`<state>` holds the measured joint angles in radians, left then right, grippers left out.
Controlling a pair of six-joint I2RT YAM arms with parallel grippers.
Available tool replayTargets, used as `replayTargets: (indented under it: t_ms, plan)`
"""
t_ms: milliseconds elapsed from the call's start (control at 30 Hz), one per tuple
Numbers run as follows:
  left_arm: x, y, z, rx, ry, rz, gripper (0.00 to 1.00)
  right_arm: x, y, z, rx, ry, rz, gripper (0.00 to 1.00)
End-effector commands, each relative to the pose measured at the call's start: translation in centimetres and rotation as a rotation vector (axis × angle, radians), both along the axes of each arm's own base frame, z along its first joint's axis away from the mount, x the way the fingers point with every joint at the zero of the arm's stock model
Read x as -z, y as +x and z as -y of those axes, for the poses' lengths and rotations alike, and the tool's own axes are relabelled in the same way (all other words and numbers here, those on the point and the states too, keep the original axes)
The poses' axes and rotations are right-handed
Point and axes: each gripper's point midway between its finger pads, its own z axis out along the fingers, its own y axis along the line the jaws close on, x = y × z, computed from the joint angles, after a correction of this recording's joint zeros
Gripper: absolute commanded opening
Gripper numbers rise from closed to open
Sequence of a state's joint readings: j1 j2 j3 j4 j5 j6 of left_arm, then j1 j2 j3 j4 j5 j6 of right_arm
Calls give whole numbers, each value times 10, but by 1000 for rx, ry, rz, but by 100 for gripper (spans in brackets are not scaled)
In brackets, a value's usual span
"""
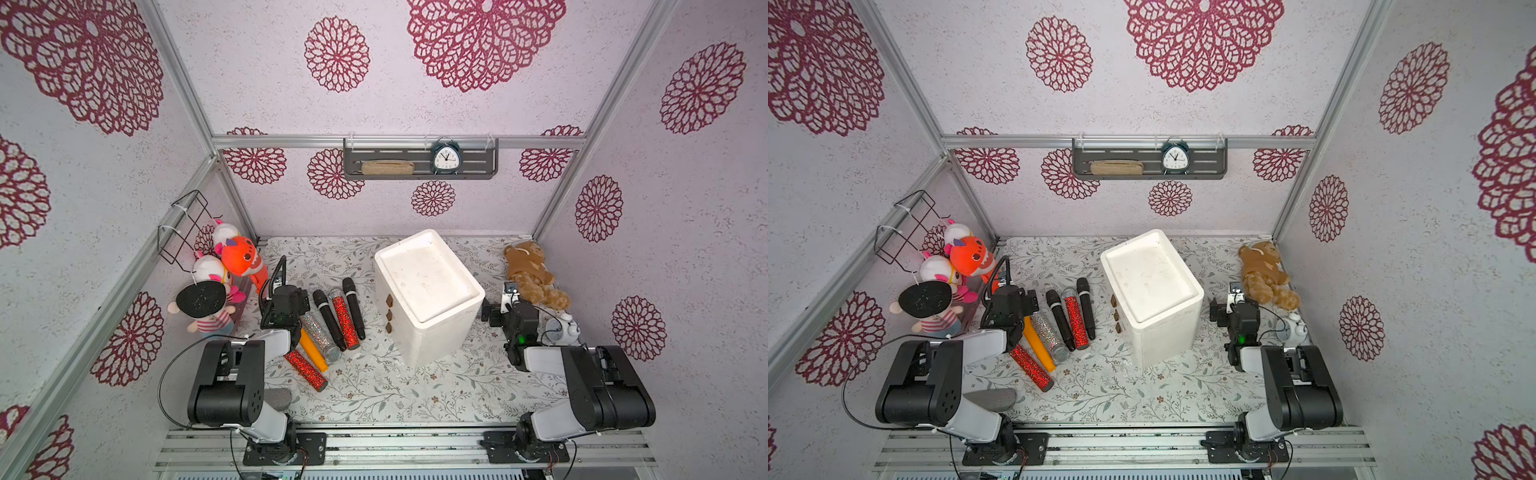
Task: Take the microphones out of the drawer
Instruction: Reset both arms
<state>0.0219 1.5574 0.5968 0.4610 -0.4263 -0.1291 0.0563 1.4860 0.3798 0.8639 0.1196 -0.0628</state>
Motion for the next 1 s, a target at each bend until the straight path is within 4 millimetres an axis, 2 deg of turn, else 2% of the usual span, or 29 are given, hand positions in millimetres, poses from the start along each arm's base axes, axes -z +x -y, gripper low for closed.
replayTargets:
  t_ms: [0, 133, 233, 300, 400, 967]
  plan:
    - [-23, 12, -11, 15, -33, 117, 97, -11, 10, 2, 1, 38, 31, 99]
    - [-24, 4, -7, 37, -32, 154, 97, -10, 12, 7, 22, 49, 28, 99]
    - [-27, -6, -8, 32, -33, 213, 97, -13, 3, 12, 47, 51, 76, 99]
    - [-22, -12, -11, 14, -33, 259, 97, -13, -5, 15, 65, 59, 116, 99]
    - [-21, -14, -13, -3, -37, 251, 97, -13, -14, 23, 109, 61, 167, 99]
    - [-23, -13, -12, -3, -21, 266, 97, -11, -13, 26, 130, 60, 156, 99]
